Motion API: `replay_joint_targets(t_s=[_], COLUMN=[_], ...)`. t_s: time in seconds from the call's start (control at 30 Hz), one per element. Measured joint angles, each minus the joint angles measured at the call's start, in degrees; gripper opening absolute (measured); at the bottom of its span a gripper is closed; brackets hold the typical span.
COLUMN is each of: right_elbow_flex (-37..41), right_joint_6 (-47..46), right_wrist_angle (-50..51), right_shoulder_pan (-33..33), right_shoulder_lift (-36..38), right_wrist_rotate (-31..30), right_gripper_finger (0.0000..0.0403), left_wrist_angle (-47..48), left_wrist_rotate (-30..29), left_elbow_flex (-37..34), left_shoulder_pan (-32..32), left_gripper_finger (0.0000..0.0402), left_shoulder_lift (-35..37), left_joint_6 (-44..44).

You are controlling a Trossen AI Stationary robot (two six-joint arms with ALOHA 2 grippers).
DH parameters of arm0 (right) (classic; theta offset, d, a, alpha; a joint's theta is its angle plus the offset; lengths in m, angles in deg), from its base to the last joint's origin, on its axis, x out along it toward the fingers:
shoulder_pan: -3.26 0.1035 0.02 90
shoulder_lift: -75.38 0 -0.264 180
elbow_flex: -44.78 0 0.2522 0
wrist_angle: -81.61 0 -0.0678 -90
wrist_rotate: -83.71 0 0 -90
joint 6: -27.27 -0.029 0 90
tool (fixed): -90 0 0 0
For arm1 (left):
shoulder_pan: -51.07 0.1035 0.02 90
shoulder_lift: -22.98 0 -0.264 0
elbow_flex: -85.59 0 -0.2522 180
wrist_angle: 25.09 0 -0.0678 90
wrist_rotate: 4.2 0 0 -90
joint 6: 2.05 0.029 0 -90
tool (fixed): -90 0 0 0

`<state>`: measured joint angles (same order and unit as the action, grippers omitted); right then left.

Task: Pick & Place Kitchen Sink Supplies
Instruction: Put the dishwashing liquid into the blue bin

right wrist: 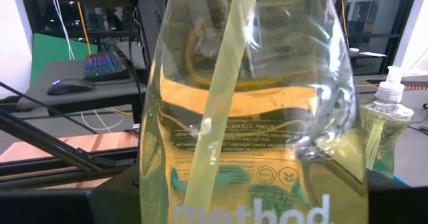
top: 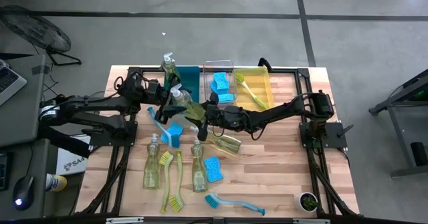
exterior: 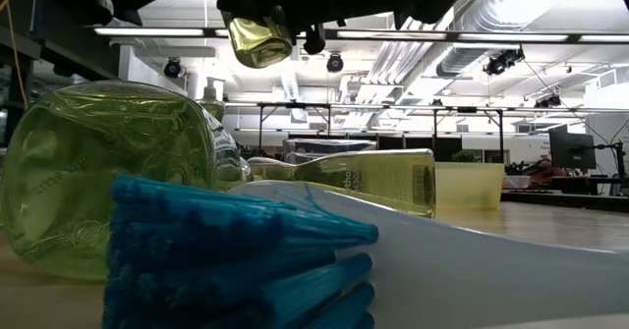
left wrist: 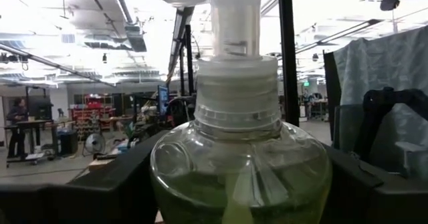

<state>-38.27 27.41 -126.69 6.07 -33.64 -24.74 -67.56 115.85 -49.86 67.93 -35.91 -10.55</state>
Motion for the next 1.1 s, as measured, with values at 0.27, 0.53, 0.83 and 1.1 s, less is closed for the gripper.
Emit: replay_joint_targets(t_s=[0.27,0.53,0.83,1.1], right_elbow_flex=[0.1,0.1,0.1,0.1], right_joint_6=[-0.2,-0.3,-0.5,-1.5], right_wrist_angle=[0.2,0.5,0.9,1.3], right_shoulder_pan=[0.0,0.0,0.0,0.0], right_shoulder_lift=[0.0,0.0,0.0,0.0], right_wrist_rotate=[0.0,0.0,0.1,0.1], right_gripper_finger=[0.0221,0.0213,0.0212,0.021], left_wrist_angle=[1.2,1.6,2.9,3.4], left_wrist_rotate=[0.0,-0.6,-0.7,-0.1], left_elbow_flex=[0.1,0.1,0.1,0.1], left_shoulder_pan=[0.0,0.0,0.0,0.0], left_gripper_finger=[0.0273,0.0273,0.0273,0.0273], left_shoulder_lift=[0.1,0.1,0.1,0.1], left_joint_6=[0.0,0.1,0.1,-0.3])
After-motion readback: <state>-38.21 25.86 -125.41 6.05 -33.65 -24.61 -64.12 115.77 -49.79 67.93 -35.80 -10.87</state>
